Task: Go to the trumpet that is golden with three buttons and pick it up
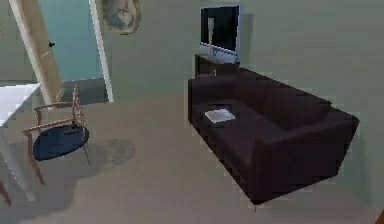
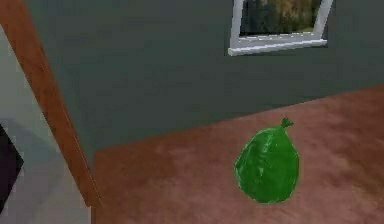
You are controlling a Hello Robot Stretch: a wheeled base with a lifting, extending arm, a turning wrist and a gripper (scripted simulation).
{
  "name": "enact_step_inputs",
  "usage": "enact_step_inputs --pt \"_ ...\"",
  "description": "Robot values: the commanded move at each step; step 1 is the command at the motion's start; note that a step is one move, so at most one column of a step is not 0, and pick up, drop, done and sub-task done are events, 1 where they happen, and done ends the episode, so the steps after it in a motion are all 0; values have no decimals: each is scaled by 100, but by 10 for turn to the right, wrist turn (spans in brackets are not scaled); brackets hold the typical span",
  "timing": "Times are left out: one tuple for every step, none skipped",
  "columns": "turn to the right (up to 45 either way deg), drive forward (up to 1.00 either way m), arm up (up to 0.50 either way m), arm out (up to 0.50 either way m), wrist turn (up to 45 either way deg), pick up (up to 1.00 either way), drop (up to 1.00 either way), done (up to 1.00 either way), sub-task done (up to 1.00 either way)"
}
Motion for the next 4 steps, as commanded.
enact_step_inputs --pt "-150 0 0 0 0 0 0 0 0" --pt "0 60 0 0 0 0 0 0 0" --pt "-450 0 0 0 0 0 0 0 0" --pt "-240 0 0 0 0 0 0 0 0"
